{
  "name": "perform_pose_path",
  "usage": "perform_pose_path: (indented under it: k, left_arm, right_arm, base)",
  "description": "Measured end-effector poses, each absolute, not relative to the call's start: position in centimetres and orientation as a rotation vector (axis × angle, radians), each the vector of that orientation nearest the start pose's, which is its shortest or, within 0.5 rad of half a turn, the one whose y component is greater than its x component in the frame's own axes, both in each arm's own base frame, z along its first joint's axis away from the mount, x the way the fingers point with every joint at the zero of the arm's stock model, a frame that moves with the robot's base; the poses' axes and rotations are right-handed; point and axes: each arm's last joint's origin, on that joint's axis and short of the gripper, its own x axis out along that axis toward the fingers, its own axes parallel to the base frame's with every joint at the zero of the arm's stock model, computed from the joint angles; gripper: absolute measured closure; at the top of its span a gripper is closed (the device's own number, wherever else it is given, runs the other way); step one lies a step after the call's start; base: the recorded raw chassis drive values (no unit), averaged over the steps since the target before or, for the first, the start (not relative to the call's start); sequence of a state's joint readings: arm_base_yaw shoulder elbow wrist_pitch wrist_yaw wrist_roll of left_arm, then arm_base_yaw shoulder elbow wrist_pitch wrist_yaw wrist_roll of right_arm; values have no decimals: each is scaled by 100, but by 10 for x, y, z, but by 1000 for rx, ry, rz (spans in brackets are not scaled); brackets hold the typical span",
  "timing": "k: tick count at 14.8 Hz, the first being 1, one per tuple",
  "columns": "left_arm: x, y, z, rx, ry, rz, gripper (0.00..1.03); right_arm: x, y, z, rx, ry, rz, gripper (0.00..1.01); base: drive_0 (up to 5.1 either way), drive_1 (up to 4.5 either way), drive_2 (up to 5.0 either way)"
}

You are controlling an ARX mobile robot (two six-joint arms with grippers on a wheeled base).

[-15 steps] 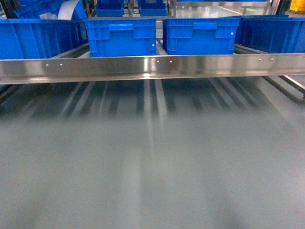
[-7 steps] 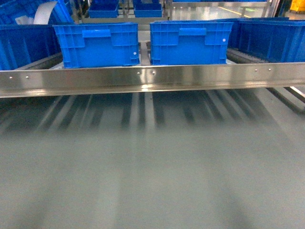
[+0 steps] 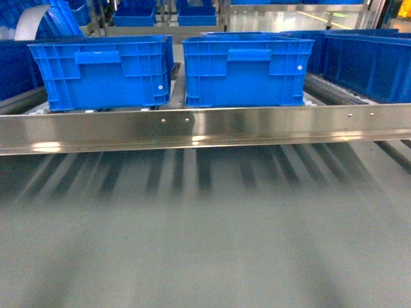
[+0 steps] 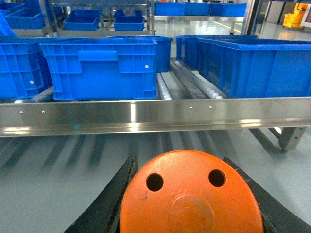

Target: Sort blue parts and orange caps into right shelf containers

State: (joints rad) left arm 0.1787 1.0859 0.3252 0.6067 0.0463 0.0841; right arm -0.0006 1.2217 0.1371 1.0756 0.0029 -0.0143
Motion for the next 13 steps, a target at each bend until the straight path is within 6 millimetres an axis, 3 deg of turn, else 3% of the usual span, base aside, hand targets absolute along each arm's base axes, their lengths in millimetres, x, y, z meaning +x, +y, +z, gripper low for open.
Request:
perform_pose_path:
  k: [13]
  left_arm:
    - [208,37,197,66,160,129,58]
  right_arm:
    - [194,0,162,-14,9,-3,58]
  base:
    - [10,425,-405]
